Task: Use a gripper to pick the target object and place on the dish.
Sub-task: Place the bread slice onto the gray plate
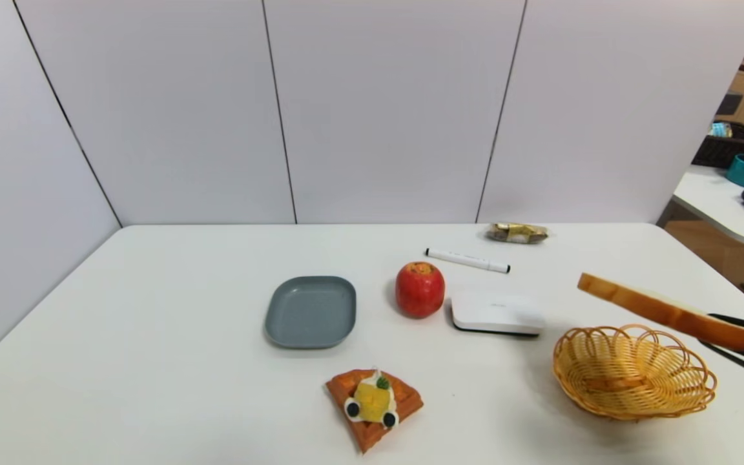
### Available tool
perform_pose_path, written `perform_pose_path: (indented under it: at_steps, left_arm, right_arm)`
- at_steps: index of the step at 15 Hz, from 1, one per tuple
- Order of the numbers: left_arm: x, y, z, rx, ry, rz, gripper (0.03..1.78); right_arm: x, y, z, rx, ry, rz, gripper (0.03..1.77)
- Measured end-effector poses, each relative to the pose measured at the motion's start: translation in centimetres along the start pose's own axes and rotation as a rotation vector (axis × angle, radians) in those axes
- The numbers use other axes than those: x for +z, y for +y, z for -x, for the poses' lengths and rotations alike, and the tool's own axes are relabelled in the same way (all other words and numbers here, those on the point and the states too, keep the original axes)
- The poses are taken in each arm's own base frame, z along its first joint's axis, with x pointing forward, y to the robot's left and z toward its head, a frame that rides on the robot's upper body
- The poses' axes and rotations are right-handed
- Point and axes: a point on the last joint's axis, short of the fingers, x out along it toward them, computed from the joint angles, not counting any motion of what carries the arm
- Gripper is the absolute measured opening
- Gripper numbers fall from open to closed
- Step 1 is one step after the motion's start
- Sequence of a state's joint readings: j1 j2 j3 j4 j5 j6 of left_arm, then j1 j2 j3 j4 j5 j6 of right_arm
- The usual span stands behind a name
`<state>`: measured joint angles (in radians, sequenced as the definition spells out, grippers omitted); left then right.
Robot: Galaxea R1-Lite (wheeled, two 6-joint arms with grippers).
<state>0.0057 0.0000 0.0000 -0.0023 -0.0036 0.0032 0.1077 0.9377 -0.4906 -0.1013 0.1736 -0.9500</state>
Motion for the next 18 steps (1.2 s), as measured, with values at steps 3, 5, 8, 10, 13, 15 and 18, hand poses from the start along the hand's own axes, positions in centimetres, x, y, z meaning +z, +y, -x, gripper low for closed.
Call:
perform_pose_path:
  at_steps: [3,5,8,10,13,15,18]
  left_arm:
    - [0.0,0.0,0.0,0.000,0.000,0.000,1.69]
    - [0.0,0.0,0.0,0.000,0.000,0.000,1.69]
    - [0.0,0.0,0.0,0.000,0.000,0.000,1.69]
    - [0.0,0.0,0.0,0.001,0.000,0.000,1.69]
    - [0.0,0.0,0.0,0.000,0.000,0.000,1.69]
    - [0.0,0.0,0.0,0.000,0.000,0.000,1.69]
    - [0.0,0.0,0.0,0.000,0.000,0.000,1.69]
  right_arm:
    - [1.8,-1.8,1.7,-0.076,-0.071,-0.049,0.20]
    - [3.6,-3.8,2.7,-0.116,-0.126,-0.091,0.20]
    - [7.1,-7.7,3.6,-0.159,-0.221,-0.180,0.20]
    - [9.3,-10.0,3.7,-0.156,-0.271,-0.245,0.20]
    - [12.3,-13.4,3.3,-0.160,-0.312,-0.326,0.20]
    - [14.2,-15.5,3.2,-0.163,-0.323,-0.393,0.20]
    - [15.2,-16.2,1.9,-0.061,-0.211,-0.506,0.20]
